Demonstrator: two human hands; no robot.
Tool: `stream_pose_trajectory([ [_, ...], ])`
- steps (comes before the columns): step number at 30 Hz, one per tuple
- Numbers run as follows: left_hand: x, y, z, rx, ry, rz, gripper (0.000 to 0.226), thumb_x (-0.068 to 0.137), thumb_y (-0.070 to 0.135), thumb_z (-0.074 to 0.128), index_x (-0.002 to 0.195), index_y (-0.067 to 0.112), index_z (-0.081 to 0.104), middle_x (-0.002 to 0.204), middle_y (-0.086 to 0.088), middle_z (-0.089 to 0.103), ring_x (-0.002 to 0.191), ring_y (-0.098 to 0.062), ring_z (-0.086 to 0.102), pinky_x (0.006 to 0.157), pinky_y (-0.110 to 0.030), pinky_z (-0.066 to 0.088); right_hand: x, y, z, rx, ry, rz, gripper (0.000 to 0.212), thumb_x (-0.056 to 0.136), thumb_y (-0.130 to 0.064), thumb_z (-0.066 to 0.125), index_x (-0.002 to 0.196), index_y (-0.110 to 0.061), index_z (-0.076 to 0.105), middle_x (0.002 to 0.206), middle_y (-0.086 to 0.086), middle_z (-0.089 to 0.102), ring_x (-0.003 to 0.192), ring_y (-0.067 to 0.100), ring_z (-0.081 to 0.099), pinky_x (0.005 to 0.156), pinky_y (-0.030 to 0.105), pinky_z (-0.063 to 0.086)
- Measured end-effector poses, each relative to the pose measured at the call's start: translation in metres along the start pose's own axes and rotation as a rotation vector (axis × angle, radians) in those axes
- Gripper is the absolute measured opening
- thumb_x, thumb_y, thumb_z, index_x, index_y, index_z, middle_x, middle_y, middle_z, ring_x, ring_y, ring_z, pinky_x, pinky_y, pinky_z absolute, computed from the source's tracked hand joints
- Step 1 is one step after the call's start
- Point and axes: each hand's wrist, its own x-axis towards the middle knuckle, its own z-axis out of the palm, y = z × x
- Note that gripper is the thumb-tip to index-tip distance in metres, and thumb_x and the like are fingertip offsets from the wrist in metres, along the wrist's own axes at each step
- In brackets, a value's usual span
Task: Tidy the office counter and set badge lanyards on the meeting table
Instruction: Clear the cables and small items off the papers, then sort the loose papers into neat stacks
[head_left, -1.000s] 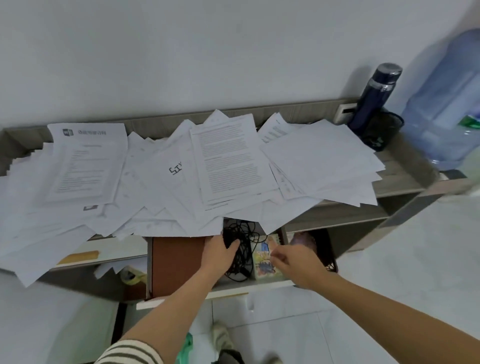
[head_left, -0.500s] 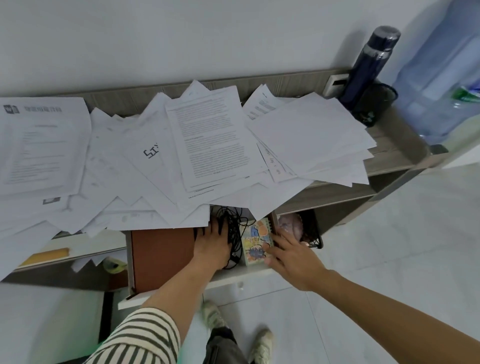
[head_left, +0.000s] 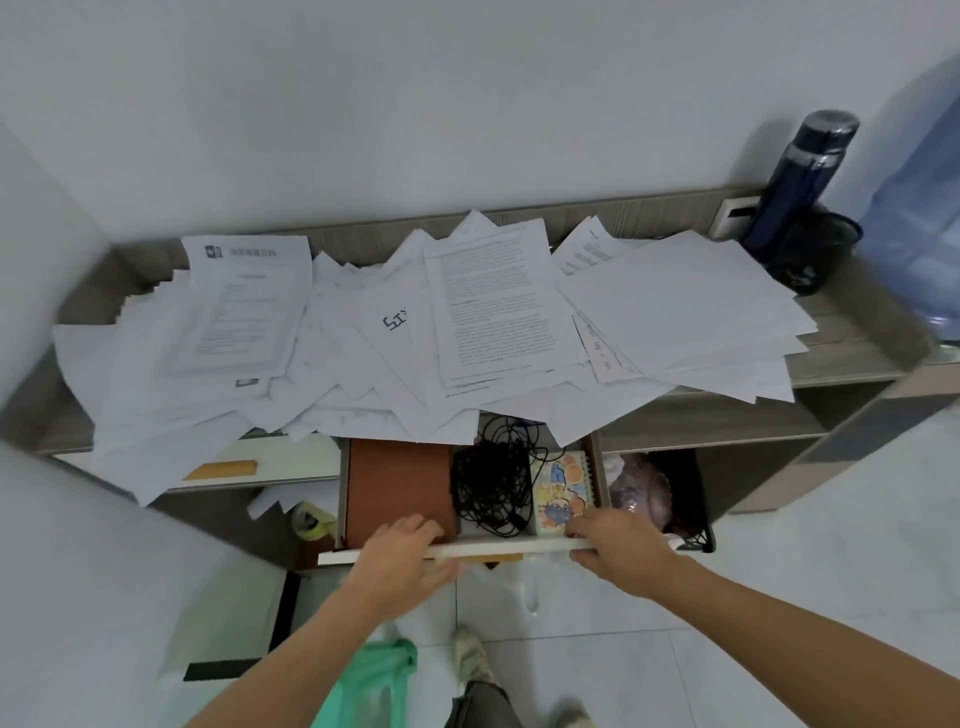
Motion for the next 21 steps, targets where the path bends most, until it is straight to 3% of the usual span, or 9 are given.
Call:
stream_pose_trajectory([
  [3, -0.017, -0.012, 0.01, 0.074, 0.051, -0.036, 0.019, 0.066, 0.038, 0.075, 0.081, 0.029, 0.067, 0.075, 0.011, 0.058, 0.068, -0.013, 0.062, 0.059, -0.027, 0.048, 0.002, -0.003, 0.001, -0.058, -0.017, -0.028, 0.033, 0.098, -0.041, 0.046, 0.125, -0.026, 0.058, 0.122, -0.001, 0.061, 0.106, 0.021, 0.06, 0.086, 0.038, 0.051],
  [5, -0.018, -0.016, 0.007, 0.144, 0.125, -0.063, 0.026, 0.054, 0.026, 0.086, 0.063, 0.03, 0.062, 0.063, 0.014, 0.053, 0.054, -0.008, 0.055, 0.046, -0.021, 0.042, 0.002, -0.005, -0.004, -0.085, -0.022, -0.037, 0.033, 0.099, -0.04, 0.044, 0.126, -0.025, 0.056, 0.122, -0.001, 0.061, 0.106, 0.021, 0.061, 0.084, 0.037, 0.049],
  [8, -0.014, -0.016, -0.01, 0.098, 0.192, -0.073, 0.028, 0.058, 0.021, 0.088, 0.064, 0.028, 0.062, 0.062, 0.013, 0.054, 0.054, -0.009, 0.054, 0.047, -0.021, 0.037, 0.003, -0.004, -0.02, -0.108, 0.056, -0.036, 0.032, 0.1, -0.041, 0.042, 0.121, -0.021, 0.056, 0.119, -0.001, 0.064, 0.103, 0.021, 0.062, 0.081, 0.035, 0.049],
  [10, -0.009, -0.019, -0.022, 0.036, 0.302, -0.077, 0.03, 0.057, 0.019, 0.09, 0.071, 0.023, 0.063, 0.069, 0.01, 0.056, 0.059, -0.012, 0.056, 0.05, -0.022, 0.04, 0.007, 0.0, -0.032, -0.104, 0.133, -0.036, 0.03, 0.099, -0.042, 0.044, 0.115, -0.02, 0.057, 0.114, -0.002, 0.065, 0.101, 0.019, 0.062, 0.079, 0.034, 0.049],
  [12, -0.006, -0.018, -0.036, 0.05, 0.395, -0.108, 0.051, 0.054, 0.029, 0.092, 0.095, 0.018, 0.063, 0.091, 0.002, 0.061, 0.078, -0.019, 0.062, 0.063, -0.03, 0.051, 0.012, 0.004, -0.04, -0.119, 0.284, -0.049, 0.033, 0.089, -0.047, 0.06, 0.109, -0.022, 0.059, 0.114, -0.003, 0.062, 0.104, 0.02, 0.059, 0.077, 0.033, 0.05],
  [14, -0.002, -0.017, -0.047, 0.128, 0.391, -0.175, 0.091, 0.047, 0.046, 0.092, 0.123, 0.017, 0.053, 0.123, -0.01, 0.059, 0.106, -0.032, 0.061, 0.083, -0.042, 0.053, 0.017, 0.013, -0.046, -0.166, 0.373, 0.026, 0.066, 0.065, -0.055, 0.078, 0.119, -0.022, 0.06, 0.129, 0.006, 0.057, 0.119, 0.029, 0.054, 0.086, 0.04, 0.049],
  [16, 0.004, -0.02, -0.051, 0.203, 0.382, -0.191, 0.113, 0.045, 0.058, 0.088, 0.139, 0.017, 0.042, 0.141, -0.018, 0.048, 0.125, -0.038, 0.052, 0.095, -0.049, 0.047, 0.023, 0.02, -0.049, -0.17, 0.403, 0.074, 0.101, 0.055, -0.062, 0.08, 0.141, -0.022, 0.047, 0.152, 0.016, 0.038, 0.139, 0.039, 0.036, 0.101, 0.053, 0.039],
  [18, 0.011, -0.024, -0.054, 0.241, 0.372, -0.179, 0.119, 0.046, 0.063, 0.085, 0.143, 0.016, 0.035, 0.147, -0.02, 0.042, 0.133, -0.039, 0.044, 0.101, -0.052, 0.042, 0.028, 0.024, -0.054, -0.19, 0.439, 0.09, 0.119, 0.051, -0.066, 0.081, 0.151, -0.023, 0.032, 0.159, 0.019, 0.024, 0.146, 0.041, 0.02, 0.108, 0.059, 0.03],
  [21, 0.025, -0.031, -0.054, 0.257, 0.396, -0.189, 0.117, 0.052, 0.062, 0.083, 0.144, 0.015, 0.03, 0.149, -0.021, 0.038, 0.137, -0.039, 0.038, 0.105, -0.054, 0.037, 0.042, 0.024, -0.057, -0.187, 0.417, 0.125, 0.129, 0.049, -0.064, 0.085, 0.153, -0.024, 0.022, 0.16, 0.019, 0.018, 0.147, 0.04, 0.016, 0.109, 0.062, 0.029],
])
